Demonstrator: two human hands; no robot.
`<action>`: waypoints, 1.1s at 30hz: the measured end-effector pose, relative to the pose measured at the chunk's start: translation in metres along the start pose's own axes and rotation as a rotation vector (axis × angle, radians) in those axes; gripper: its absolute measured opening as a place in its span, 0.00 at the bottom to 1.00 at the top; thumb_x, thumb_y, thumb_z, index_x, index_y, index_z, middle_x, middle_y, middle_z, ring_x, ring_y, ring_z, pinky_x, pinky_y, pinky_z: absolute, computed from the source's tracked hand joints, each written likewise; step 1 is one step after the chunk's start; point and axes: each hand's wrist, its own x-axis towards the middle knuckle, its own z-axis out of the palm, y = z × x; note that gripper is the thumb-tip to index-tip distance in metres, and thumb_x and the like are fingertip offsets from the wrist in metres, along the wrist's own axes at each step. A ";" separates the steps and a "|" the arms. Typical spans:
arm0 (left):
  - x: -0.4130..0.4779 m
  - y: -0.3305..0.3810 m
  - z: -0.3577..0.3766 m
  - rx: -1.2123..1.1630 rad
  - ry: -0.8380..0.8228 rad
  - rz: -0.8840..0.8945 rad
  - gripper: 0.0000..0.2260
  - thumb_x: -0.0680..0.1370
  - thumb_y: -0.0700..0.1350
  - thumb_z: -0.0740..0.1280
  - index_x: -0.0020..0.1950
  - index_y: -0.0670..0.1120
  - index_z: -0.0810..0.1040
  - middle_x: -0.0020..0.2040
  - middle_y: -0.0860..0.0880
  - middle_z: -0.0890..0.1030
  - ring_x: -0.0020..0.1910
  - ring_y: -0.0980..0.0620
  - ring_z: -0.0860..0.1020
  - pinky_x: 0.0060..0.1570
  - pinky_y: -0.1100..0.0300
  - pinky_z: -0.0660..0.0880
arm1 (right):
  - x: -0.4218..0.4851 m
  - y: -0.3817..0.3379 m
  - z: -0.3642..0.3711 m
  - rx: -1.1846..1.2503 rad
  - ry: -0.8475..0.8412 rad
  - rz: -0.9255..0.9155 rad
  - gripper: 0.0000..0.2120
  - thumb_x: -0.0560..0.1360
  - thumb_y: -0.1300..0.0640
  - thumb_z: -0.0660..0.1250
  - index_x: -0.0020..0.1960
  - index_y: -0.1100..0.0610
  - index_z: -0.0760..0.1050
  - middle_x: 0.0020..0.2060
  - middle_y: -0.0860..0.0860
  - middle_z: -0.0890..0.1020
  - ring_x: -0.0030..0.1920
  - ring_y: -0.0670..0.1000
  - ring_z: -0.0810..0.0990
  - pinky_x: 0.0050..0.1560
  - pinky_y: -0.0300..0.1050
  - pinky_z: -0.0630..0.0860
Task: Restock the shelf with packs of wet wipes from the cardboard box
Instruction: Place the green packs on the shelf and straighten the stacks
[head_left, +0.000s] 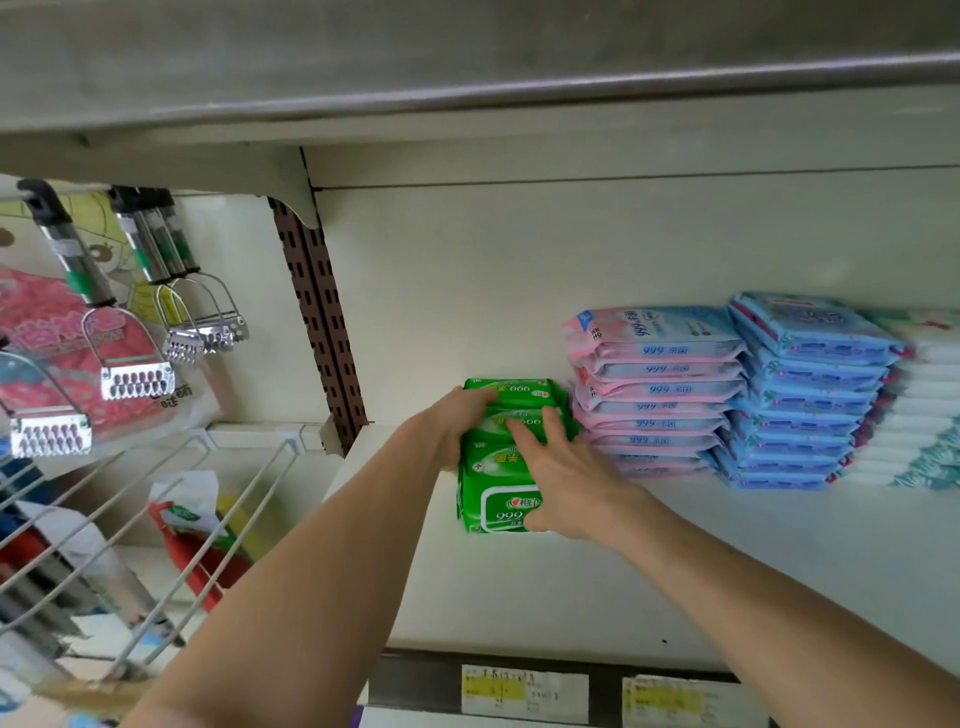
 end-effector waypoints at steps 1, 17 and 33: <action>-0.001 -0.001 -0.004 -0.039 0.001 -0.001 0.15 0.81 0.52 0.58 0.58 0.44 0.76 0.55 0.41 0.80 0.49 0.44 0.81 0.56 0.49 0.76 | 0.000 0.001 0.001 0.014 -0.006 0.001 0.49 0.71 0.50 0.73 0.78 0.50 0.40 0.75 0.62 0.44 0.67 0.65 0.66 0.64 0.55 0.67; -0.006 -0.039 0.000 -0.327 -0.077 0.118 0.27 0.81 0.63 0.48 0.61 0.46 0.76 0.58 0.46 0.81 0.53 0.46 0.81 0.54 0.52 0.75 | 0.002 0.004 0.002 0.069 -0.030 0.036 0.50 0.71 0.51 0.73 0.78 0.49 0.39 0.75 0.60 0.42 0.69 0.65 0.62 0.68 0.57 0.64; -0.023 -0.023 0.005 0.163 0.181 0.314 0.27 0.82 0.49 0.60 0.78 0.49 0.52 0.69 0.45 0.69 0.59 0.46 0.77 0.51 0.54 0.77 | -0.010 0.005 -0.012 -0.018 -0.040 0.032 0.51 0.69 0.50 0.74 0.78 0.51 0.41 0.73 0.59 0.51 0.68 0.63 0.65 0.62 0.56 0.70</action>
